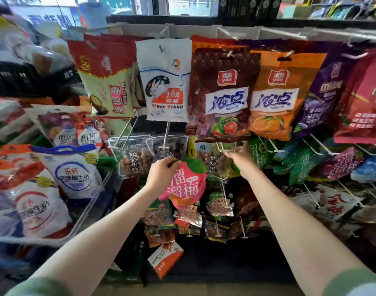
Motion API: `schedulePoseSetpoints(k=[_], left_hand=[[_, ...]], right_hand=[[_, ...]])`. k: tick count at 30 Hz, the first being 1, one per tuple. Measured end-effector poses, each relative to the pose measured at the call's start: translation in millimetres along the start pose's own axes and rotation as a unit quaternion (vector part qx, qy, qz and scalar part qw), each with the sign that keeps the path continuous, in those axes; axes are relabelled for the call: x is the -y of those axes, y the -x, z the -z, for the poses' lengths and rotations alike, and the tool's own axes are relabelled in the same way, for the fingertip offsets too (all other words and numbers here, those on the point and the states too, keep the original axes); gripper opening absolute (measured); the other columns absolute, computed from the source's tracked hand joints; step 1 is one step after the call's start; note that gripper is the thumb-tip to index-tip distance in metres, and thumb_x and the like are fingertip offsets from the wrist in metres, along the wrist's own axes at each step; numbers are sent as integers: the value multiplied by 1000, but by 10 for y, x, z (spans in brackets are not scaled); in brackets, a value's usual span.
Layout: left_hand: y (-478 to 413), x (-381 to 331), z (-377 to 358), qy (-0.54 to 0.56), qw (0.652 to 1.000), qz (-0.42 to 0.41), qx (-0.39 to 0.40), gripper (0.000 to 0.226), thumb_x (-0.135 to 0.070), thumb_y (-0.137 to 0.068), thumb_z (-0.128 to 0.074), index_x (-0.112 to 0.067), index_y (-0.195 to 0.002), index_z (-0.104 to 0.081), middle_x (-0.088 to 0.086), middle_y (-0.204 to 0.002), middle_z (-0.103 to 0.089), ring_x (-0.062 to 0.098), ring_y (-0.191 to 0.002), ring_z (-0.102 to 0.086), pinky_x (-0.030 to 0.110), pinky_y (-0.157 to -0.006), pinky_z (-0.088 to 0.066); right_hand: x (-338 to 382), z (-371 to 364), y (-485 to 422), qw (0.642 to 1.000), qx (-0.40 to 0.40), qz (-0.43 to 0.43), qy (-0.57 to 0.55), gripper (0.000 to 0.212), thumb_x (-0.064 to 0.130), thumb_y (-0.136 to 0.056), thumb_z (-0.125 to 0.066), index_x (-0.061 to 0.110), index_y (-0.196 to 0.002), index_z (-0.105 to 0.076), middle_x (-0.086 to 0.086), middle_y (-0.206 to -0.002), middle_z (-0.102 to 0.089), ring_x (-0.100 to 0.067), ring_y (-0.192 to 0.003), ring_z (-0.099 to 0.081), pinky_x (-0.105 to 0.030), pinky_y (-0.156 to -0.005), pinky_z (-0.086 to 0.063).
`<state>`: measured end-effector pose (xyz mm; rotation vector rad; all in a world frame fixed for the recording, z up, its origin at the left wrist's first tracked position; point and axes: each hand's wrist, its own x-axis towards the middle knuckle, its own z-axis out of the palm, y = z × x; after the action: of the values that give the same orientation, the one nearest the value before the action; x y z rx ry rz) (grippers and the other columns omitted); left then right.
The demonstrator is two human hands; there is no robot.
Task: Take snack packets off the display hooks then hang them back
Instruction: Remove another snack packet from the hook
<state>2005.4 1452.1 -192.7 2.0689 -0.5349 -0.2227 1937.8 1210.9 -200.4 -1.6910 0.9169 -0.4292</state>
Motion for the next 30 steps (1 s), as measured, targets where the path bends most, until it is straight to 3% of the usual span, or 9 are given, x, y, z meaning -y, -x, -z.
schedulePoseSetpoints(k=[3,8,12,14,16,20,22,26,30], left_hand=[[-11,5,3,23,1000,9,-13,9,-28,-92,-58,-21,-92,-64,15,-76,-69,18,-51,-45,29,-47,-33],[1,14,-72,49,999,18,-11,6,-28,-92,-58,-25,-89,-62,15,-79,-70,21,-58,-51,34,-53,-38],[-2,42,-118,55,998,20,-14,8,-30,-92,-58,-27,-87,-63,12,-78,-70,22,-60,-56,38,-56,-44],[-12,50,-120,58,998,23,-23,6,-30,-92,-58,-29,-88,-63,8,-79,-71,22,-62,-59,40,-58,-48],[-7,74,-126,68,997,25,-26,9,-30,-92,-58,-26,-89,-65,7,-78,-71,22,-63,-59,38,-58,-46],[28,117,-108,75,997,28,-22,10,-31,-92,-58,-28,-89,-67,8,-78,-71,24,-63,-59,41,-56,-46],[43,123,-79,79,996,31,-17,13,-31,-92,-58,-23,-95,-67,4,-77,-71,26,-65,-62,47,-60,-51],[95,147,-72,96,995,37,18,11,-31,-91,-59,-33,-82,-64,5,-79,-71,31,-71,-67,51,-68,-53],[106,202,-63,95,992,48,70,11,-32,-90,-61,-31,-80,-65,5,-79,-72,39,-81,-67,52,-74,-53]], right_hand=[[-64,-45,-27,999,-37,10,-15,41,12,-79,-70,23,-104,-38,-9,-123,-45,-26,-106,-50,-32,-77,-37],[-133,-81,41,995,11,-1,-104,38,5,-85,-65,16,-108,-37,-3,-106,-53,-15,-79,-53,-19,-56,-38],[-228,-116,81,995,30,15,-94,22,18,-88,-62,21,-110,-60,-4,-115,-62,-22,-106,-57,-24,-68,-39],[-226,-105,94,995,17,13,-99,30,26,-92,-57,15,-120,-59,-4,-124,-57,-22,-113,-52,-26,-82,-38],[-221,-95,124,994,10,19,-107,35,31,-93,-55,11,-122,-58,-1,-118,-57,-19,-112,-52,-29,-90,-37],[-272,-63,199,989,12,37,-140,14,28,-96,-51,22,-89,-62,-6,-102,-68,-24,-97,-64,-42,-91,-48],[-291,-14,240,986,10,33,-164,18,29,-96,-50,17,-99,-63,-15,-103,-68,-32,-96,-64,-48,-92,-47],[-388,123,301,978,13,29,-206,27,29,-93,-56,10,-110,-62,-4,-113,-64,-24,-107,-59,-45,-99,-45],[-408,221,412,975,46,37,-216,14,26,-92,-56,15,-86,-64,3,-88,-67,-20,-80,-60,-31,-63,-52]])
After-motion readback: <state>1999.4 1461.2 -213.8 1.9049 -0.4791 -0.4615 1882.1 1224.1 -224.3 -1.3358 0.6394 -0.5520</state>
